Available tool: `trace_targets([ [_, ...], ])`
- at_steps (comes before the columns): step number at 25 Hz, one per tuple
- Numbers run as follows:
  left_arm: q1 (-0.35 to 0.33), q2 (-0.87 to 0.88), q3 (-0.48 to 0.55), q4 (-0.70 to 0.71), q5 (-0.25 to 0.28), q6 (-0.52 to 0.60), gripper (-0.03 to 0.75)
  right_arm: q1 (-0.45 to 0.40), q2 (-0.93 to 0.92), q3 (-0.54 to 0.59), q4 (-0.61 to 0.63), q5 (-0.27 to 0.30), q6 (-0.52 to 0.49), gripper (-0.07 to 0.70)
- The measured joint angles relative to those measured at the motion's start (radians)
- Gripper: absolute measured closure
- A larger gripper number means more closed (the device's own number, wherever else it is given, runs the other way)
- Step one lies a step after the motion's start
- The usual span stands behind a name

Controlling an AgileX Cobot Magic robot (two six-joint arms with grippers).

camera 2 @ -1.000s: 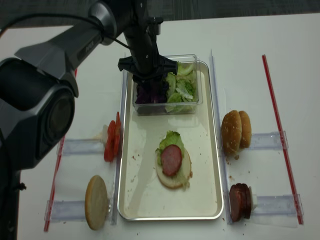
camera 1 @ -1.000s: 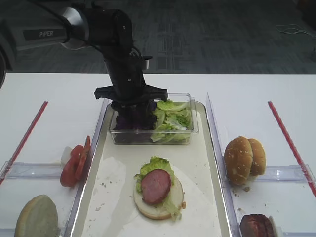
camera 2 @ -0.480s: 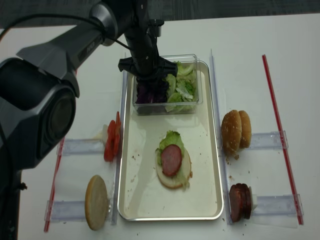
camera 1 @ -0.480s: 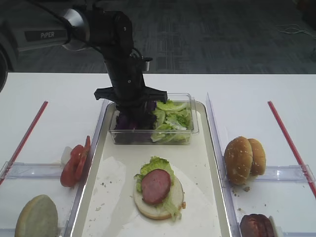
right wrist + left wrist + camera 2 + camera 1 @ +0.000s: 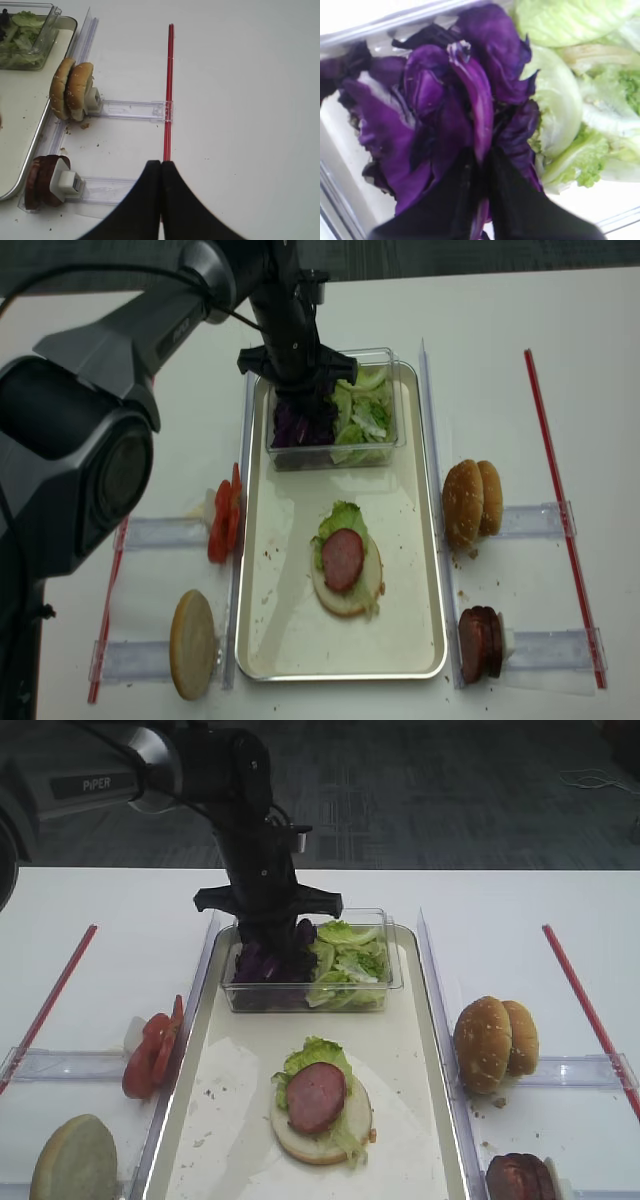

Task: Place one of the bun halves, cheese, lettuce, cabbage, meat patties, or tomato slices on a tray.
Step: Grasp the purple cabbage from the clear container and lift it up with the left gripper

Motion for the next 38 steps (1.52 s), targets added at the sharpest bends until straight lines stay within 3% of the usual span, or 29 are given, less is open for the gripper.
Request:
trace_targets([
  [24,-0.019,-0.075,-0.024,-0.023,0.006,0.0,0.669,0.0,0.0,0.0,0.0,0.0,0.0,0.607],
  [38,-0.106,-0.29,0.248,-0.023,0.011,0.0,0.669,0.0,0.0,0.0,0.0,0.0,0.0,0.607],
])
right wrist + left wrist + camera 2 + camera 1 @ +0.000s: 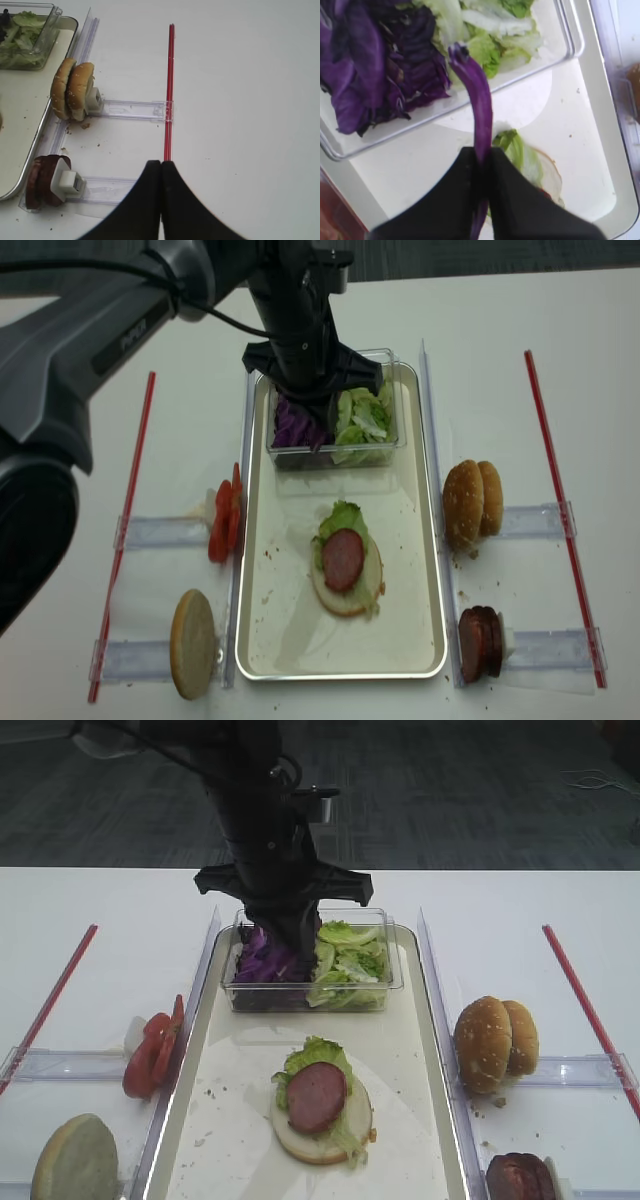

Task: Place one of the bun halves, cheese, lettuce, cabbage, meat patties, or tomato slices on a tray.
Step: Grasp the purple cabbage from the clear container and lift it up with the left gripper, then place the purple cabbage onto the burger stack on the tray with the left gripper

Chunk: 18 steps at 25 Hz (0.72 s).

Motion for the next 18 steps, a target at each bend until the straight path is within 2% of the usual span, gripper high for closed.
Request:
trace_targets([
  [8,-0.053,-0.078,0.161,0.0,-0.002,0.018,0.669,0.0,0.0,0.0,0.0,0.0,0.001,0.607],
  [18,-0.165,-0.086,0.246,0.0,-0.012,0.012,0.669,0.0,0.0,0.0,0.0,0.0,0.004,0.607],
])
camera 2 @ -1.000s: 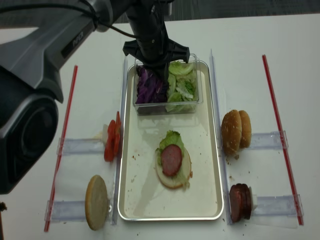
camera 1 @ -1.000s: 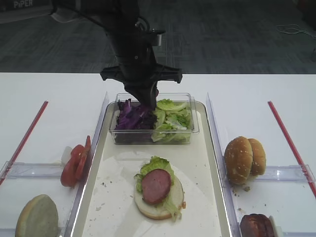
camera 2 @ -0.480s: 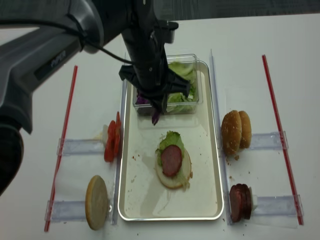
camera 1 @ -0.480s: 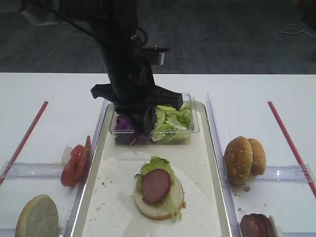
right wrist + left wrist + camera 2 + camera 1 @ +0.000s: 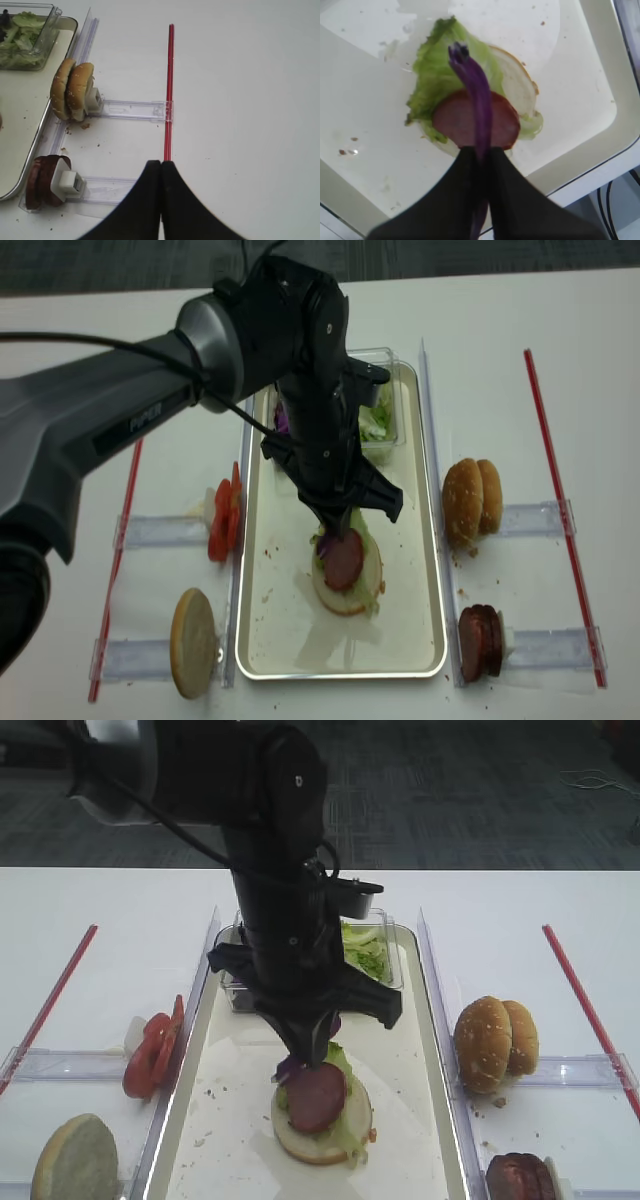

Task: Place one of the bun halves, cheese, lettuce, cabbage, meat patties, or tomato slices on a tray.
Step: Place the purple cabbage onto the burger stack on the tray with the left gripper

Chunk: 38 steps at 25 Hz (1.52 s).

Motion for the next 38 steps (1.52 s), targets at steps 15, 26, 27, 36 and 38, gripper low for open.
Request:
trace_targets([
  [15,-0.036,-0.002,0.04,-0.025,-0.087,-0.013,0.669,0.0,0.0,0.0,0.0,0.0,0.0,0.608],
  [26,-0.036,0.027,0.04,-0.025,-0.09,-0.014,0.669,0.0,0.0,0.0,0.0,0.0,0.0,0.607],
  [27,-0.036,0.027,0.04,-0.025,-0.09,-0.014,0.669,0.0,0.0,0.0,0.0,0.0,0.0,0.607],
  [36,-0.036,0.027,0.04,-0.025,-0.09,-0.014,0.669,0.0,0.0,0.0,0.0,0.0,0.0,0.607],
  [38,-0.036,0.027,0.04,-0.025,-0.09,-0.014,0.669,0.0,0.0,0.0,0.0,0.0,0.0,0.608],
])
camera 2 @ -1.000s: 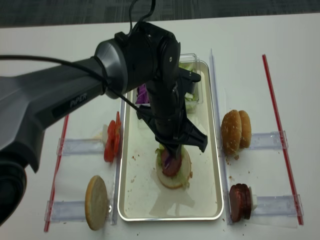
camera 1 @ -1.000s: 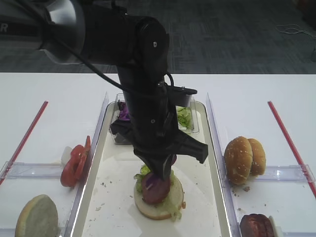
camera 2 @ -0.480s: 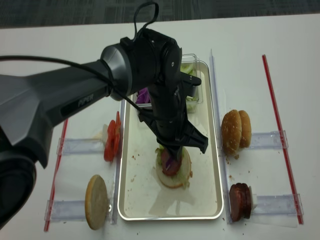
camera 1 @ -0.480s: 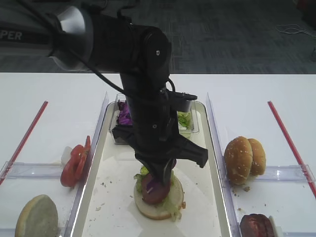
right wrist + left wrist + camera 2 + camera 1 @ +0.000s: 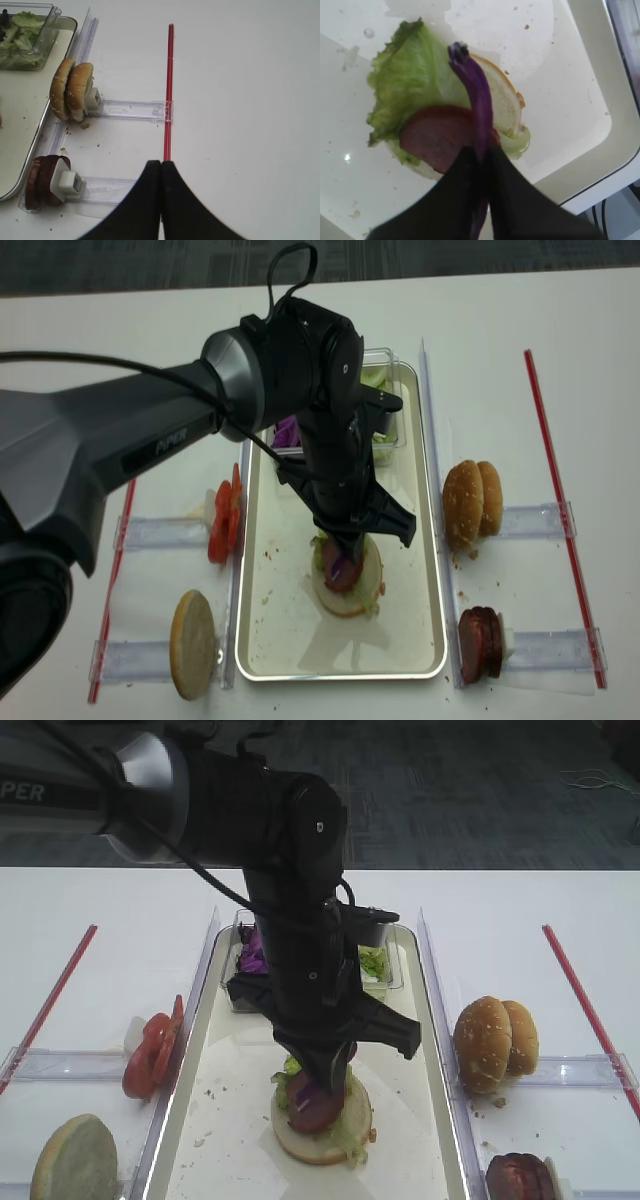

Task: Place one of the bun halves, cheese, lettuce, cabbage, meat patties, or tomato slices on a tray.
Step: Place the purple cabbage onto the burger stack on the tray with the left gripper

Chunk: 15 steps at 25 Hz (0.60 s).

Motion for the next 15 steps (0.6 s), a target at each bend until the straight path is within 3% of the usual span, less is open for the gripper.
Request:
trace_targets([
  [15,0.0,0.0,0.0,0.002,-0.002,0.0,0.669,0.0,0.0,0.0,0.0,0.0,0.0,0.608],
])
